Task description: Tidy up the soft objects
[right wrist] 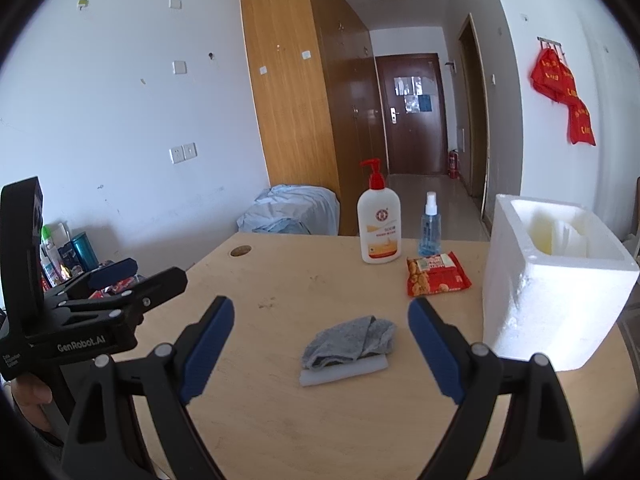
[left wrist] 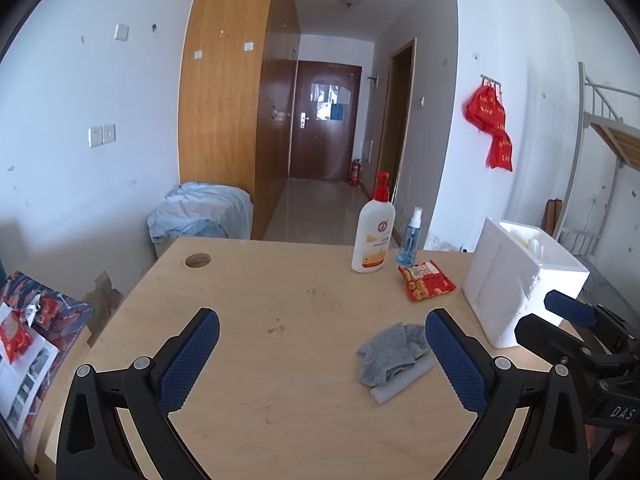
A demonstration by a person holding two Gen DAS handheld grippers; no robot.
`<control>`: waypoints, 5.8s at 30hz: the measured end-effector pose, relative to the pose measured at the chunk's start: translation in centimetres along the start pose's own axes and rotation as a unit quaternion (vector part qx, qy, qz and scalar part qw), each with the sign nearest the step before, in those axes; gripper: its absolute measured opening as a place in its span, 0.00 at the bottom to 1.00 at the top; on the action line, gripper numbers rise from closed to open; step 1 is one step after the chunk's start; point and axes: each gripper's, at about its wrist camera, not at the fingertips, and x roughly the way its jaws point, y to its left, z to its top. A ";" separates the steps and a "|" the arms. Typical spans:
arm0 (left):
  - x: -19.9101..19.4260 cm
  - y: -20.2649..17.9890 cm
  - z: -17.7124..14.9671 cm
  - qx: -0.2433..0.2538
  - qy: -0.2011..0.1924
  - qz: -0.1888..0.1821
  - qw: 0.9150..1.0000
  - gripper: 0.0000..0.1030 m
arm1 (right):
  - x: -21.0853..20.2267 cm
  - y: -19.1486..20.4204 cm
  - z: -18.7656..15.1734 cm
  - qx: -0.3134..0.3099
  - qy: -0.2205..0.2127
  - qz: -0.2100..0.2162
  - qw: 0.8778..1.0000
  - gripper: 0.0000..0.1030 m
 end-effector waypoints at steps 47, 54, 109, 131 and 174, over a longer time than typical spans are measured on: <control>13.1 1.7 -2.0 0.001 0.109 -0.040 0.993 1.00 | 12.0 -2.6 -2.5 -0.021 0.150 0.007 0.988 0.78; 14.0 2.1 -2.4 0.007 0.120 -0.075 0.990 1.00 | 14.9 -2.8 -3.6 -0.022 0.187 0.019 0.982 0.70; 16.2 -6.1 -7.3 0.147 0.213 -0.223 0.940 0.77 | 11.6 -7.3 -1.1 0.039 0.109 0.015 0.993 0.07; 17.2 -6.5 -8.1 0.184 0.227 -0.190 0.938 0.20 | 10.1 -8.0 -0.5 0.056 0.081 0.020 0.995 0.07; 2.2 -1.2 -1.2 0.050 0.062 -0.126 0.989 0.06 | -0.3 -1.3 -1.0 0.013 0.014 0.015 1.000 0.07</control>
